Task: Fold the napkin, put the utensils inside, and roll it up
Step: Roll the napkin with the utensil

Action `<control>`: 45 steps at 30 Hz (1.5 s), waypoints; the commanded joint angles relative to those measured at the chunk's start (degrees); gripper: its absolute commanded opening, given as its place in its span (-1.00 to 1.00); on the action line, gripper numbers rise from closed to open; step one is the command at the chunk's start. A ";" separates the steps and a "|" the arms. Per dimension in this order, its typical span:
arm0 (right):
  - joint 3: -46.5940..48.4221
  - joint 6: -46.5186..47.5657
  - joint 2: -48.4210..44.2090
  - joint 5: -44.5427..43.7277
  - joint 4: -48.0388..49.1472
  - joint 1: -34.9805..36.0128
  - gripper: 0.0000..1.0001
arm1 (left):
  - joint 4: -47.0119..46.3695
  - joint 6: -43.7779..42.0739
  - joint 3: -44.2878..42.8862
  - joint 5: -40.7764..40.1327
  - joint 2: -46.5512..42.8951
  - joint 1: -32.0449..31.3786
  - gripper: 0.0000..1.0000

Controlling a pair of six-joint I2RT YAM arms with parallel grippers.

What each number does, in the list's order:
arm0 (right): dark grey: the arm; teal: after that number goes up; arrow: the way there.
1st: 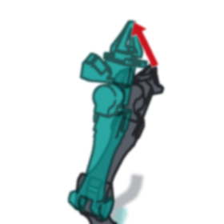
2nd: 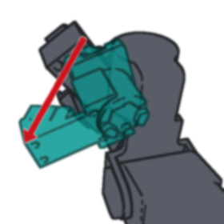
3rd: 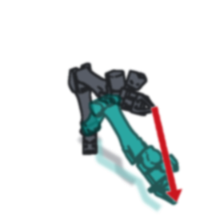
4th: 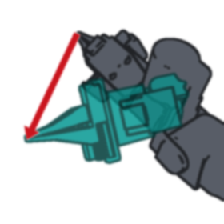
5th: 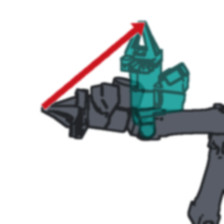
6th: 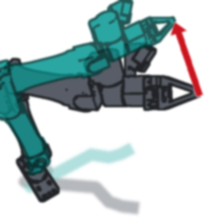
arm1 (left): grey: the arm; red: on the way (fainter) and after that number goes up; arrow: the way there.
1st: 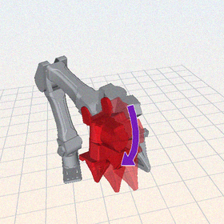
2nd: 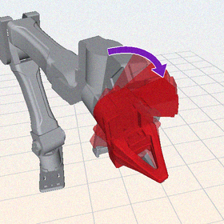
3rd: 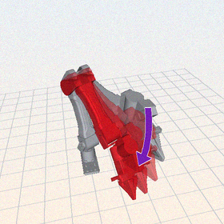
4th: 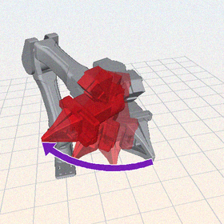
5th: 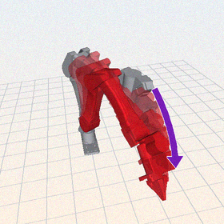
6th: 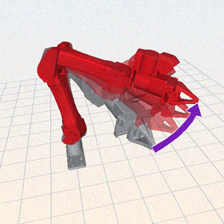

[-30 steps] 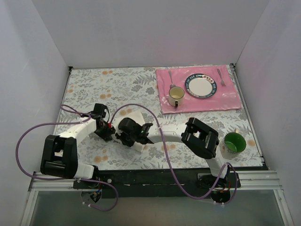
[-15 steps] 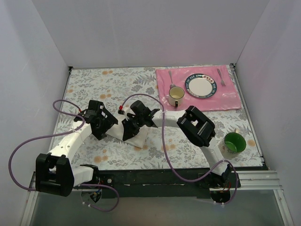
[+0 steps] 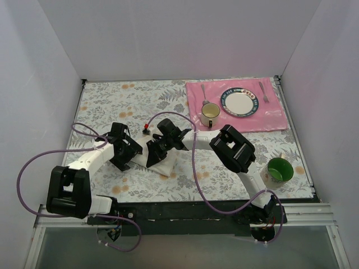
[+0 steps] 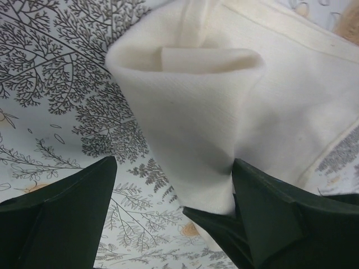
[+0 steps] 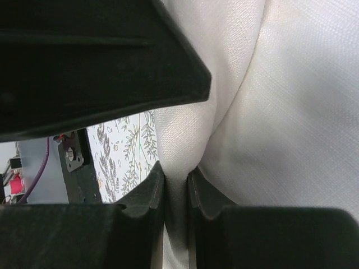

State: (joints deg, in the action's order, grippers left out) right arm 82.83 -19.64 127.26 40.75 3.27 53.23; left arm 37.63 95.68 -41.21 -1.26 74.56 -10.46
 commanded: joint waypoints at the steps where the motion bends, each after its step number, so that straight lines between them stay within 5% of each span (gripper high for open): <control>1: -1.00 -0.66 2.20 -1.47 -4.68 0.82 -0.97 | -1.24 2.41 1.04 -3.39 3.13 -0.35 0.62; 11: 2.41 3.46 0.97 -5.06 -10.37 2.40 -0.97 | -2.82 0.30 5.00 -9.47 -0.30 -0.35 -0.45; 15: 6.20 9.69 0.45 -10.93 -18.71 3.80 -0.70 | -3.00 -1.02 4.47 -8.41 0.05 -0.35 -0.94; 24: 11.22 16.65 -6.32 -27.28 -27.09 7.41 -0.01 | -1.77 -1.72 3.42 -3.67 1.02 -0.35 -1.00; 32: 3.66 18.32 -13.35 -43.20 -17.52 14.08 0.39 | 2.36 -1.11 -0.01 -1.38 4.97 -0.35 -1.00; 34: 3.31 19.28 -13.44 -45.58 -15.93 15.14 0.87 | 3.94 -0.49 -0.71 -0.68 6.03 -0.35 -1.00; 45: 2.79 21.48 -10.63 -48.66 -11.71 19.36 0.95 | 4.82 0.82 -0.89 0.90 6.73 -0.35 -1.00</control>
State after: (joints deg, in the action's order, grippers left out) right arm 86.32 0.01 116.27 -5.89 -14.44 71.48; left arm 37.71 96.42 -42.65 -1.67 80.31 -10.13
